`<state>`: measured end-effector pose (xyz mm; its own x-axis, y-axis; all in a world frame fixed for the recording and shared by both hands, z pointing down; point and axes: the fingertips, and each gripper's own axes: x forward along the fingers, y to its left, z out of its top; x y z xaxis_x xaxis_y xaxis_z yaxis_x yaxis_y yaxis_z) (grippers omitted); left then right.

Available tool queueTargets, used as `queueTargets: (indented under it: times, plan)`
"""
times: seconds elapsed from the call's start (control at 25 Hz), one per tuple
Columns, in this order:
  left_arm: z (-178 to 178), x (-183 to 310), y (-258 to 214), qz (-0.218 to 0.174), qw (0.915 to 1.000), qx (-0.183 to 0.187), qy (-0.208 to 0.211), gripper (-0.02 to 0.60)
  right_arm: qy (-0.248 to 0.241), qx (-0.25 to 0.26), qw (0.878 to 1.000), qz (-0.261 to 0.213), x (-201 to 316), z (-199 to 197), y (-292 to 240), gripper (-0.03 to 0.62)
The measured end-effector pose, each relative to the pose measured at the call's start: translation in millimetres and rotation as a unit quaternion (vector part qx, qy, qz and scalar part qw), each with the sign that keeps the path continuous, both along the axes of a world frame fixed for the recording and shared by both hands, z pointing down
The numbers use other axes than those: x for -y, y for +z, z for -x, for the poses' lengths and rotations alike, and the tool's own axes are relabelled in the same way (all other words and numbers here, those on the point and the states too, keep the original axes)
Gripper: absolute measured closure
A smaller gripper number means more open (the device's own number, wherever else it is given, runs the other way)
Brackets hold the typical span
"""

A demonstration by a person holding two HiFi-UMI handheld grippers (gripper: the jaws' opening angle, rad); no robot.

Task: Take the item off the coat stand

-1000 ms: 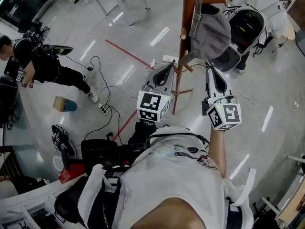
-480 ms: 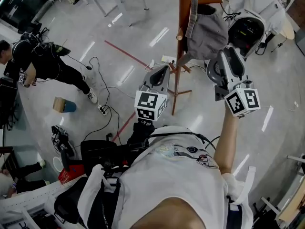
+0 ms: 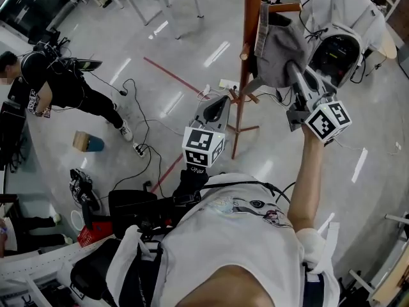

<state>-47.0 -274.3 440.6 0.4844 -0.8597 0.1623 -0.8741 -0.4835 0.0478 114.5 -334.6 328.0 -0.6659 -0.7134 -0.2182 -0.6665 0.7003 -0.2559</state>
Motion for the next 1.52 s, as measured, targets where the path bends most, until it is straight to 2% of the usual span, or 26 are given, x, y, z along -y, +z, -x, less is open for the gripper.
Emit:
queueTargets:
  times: [0.24,0.52,0.68,0.84,1.12,1.36,1.52]
  plan:
    - [6,-1,-1,0.0,1.0,-0.002,-0.008,0.578,0.05,-0.014,0.997,-0.058,-16,-10,-32,0.574]
    - [2,-5,0,-0.001,1.0,-0.002,-0.001,0.578,0.118,0.053,0.986,-0.106,-31,-48,-77,0.574]
    - [-2,-7,-6,-0.006,1.0,-0.006,0.0,0.578,0.159,0.055,0.979,-0.115,-49,-71,-81,0.574]
    - [-3,-3,-5,-0.005,1.0,-0.007,-0.002,0.578,0.193,0.023,0.977,-0.093,-65,-84,-50,0.574]
    - [-16,-6,-24,-0.024,0.9995,-0.014,0.014,0.578,0.226,-0.036,0.973,-0.029,-93,-77,12,0.574]
    - [-25,-8,-32,-0.031,0.9991,-0.016,0.022,0.578,0.227,-0.067,0.972,-0.003,-106,-59,41,0.574]
    - [-23,-9,-45,-0.056,0.9983,-0.015,0.008,0.578,0.218,-0.082,0.972,-0.006,-106,-51,42,0.574]
